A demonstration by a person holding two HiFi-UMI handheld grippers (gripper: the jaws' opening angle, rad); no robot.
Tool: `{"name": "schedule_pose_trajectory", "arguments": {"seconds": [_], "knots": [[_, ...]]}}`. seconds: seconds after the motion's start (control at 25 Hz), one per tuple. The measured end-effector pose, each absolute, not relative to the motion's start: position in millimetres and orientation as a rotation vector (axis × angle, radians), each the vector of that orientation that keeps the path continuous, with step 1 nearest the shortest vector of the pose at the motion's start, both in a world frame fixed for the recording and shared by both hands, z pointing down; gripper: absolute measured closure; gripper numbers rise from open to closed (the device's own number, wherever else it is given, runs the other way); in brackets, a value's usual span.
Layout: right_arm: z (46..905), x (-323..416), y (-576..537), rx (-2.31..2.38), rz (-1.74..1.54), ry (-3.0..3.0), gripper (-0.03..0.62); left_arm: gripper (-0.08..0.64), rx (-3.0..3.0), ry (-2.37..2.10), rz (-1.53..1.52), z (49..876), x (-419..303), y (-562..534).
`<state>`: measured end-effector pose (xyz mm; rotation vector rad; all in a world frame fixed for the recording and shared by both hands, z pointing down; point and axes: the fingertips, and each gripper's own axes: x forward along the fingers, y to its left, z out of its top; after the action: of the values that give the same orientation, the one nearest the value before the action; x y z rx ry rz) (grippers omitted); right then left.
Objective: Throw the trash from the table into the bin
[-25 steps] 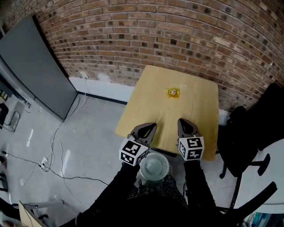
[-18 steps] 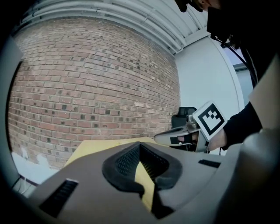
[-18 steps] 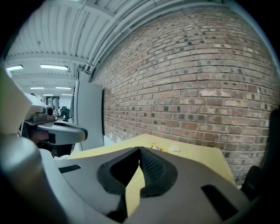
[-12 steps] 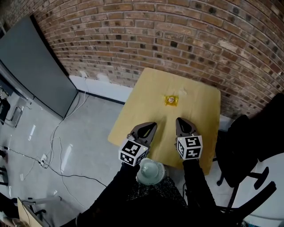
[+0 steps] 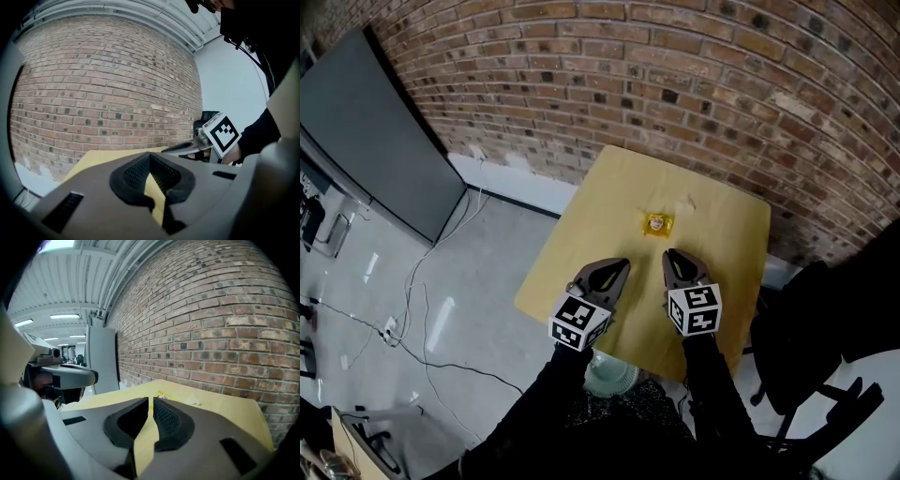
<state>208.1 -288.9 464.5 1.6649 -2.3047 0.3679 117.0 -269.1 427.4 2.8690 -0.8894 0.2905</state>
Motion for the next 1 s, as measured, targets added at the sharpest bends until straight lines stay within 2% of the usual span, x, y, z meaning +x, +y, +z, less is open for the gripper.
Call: {"name": "schedule_pose_trajectory", "arguments": {"seconds": [0.24,0.56,0.8,1.0], "knots": [[476.8,216.8,-313.3,1.638,0.381,-2.313,0.504,0.560,2.850,-0.912,0.307,431.0,127.6,-281.7],[494.0,211.4,-340.0,1.606,0.400,-2.312,0.328,0.560,2.805,-0.962,0.329,445.1,120.6,-291.2],[501.6,205.3,-362.9,1.576,0.405,-2.316,0.274,0.560,2.785,-0.970,0.346,452.3,120.1,-296.9],[501.8,207.1,-387.7,1.568,0.398,-2.301,0.259,0.560,2.769,-0.983,0.363,457.0,118.7,-301.1]]}}
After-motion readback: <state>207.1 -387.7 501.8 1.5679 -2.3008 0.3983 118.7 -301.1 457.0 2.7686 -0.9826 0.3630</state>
